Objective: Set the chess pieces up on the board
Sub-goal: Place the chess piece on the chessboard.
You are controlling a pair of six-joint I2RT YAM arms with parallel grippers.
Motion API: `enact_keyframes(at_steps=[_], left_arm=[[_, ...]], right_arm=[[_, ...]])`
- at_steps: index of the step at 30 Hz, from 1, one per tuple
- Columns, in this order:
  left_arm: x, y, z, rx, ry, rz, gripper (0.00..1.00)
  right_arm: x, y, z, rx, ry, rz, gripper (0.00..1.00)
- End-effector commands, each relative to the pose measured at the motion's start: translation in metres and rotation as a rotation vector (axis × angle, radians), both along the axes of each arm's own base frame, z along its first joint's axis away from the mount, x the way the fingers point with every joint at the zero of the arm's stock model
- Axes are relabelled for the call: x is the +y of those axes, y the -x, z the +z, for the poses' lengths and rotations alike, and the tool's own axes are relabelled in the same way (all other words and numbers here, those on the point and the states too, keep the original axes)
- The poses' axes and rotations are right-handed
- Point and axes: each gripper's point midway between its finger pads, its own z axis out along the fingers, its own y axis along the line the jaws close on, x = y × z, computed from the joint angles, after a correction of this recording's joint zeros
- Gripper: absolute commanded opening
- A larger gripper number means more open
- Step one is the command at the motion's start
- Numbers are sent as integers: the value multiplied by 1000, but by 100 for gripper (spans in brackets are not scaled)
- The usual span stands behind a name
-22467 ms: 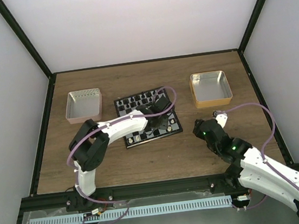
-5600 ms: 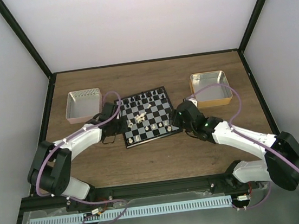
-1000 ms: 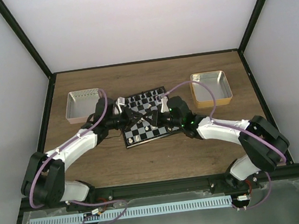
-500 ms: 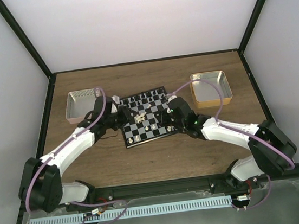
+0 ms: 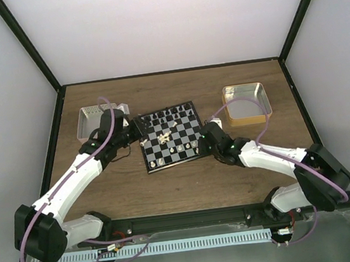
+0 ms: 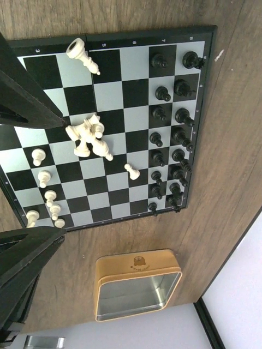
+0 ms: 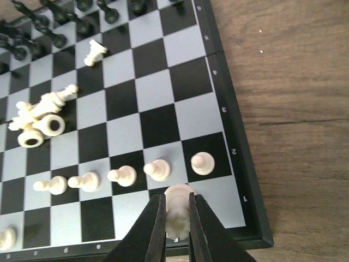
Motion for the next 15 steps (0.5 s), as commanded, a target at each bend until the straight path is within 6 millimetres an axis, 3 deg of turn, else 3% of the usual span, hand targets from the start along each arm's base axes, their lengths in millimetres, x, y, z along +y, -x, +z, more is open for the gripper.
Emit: enact_keyframes(at_steps=[1, 15], left_arm=[[2, -2, -3, 5, -18, -1, 52], [2, -3, -10, 21, -24, 2, 52]], right_arm=[[-14, -1, -16, 43, 58, -73, 1], [-12, 2, -36, 83, 78, -57, 1]])
